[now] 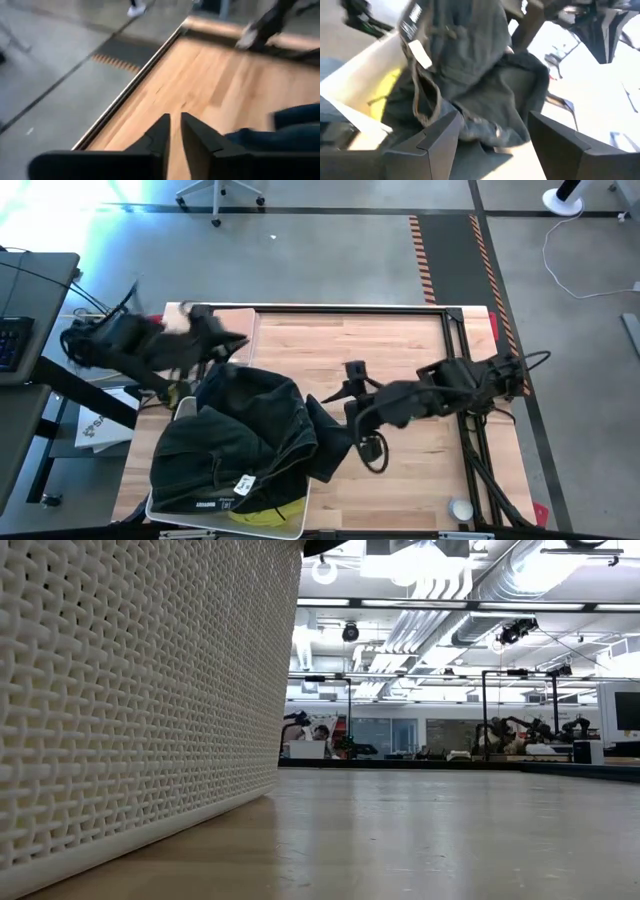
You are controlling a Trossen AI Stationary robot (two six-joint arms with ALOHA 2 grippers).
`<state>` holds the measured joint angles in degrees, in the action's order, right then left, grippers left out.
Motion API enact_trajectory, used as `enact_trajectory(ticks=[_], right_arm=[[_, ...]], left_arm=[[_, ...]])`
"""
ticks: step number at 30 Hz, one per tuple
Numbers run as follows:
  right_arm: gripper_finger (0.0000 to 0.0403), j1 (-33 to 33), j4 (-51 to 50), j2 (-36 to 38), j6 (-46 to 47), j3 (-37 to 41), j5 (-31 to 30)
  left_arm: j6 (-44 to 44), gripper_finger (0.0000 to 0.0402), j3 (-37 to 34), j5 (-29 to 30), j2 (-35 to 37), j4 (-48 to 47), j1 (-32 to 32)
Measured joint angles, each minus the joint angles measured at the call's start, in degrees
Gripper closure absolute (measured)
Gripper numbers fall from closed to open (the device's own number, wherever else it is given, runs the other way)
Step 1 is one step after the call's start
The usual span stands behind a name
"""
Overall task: Sort clothes
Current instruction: Put the dark blue pants into the white bin
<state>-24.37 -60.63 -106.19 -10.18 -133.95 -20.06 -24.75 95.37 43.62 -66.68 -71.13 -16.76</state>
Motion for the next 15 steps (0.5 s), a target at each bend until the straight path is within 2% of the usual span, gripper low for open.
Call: enact_trajectory(ticks=[3,8,11,13,15], right_arm=[[0.0172,-2.0,-2.5,0.0,1.5,0.1,-5.1],[0.0172,-4.5,-3.7,0.2,3.1,1.4,-8.5],[0.0172,-6.1,-8.0,0.1,4.8,1.7,-10.3],[0.0172,-7.4,-11.7,0.1,6.8,1.7,-13.8],[0.0172,-8.8,-14.8,0.1,9.5,1.7,-18.3]], left_arm=[[5.0,0.0392,0.0,-8.8,-2.5,-0.1,11.5],[10.2,0.0394,0.0,-23.4,-9.7,-4.3,24.5],[13.2,0.0398,-0.1,-34.0,-14.6,-5.8,25.7],[13.4,0.0400,-0.1,-40.6,-16.2,-5.3,23.5],[12.8,0.0399,-0.1,-43.0,-17.0,-4.9,19.7]])
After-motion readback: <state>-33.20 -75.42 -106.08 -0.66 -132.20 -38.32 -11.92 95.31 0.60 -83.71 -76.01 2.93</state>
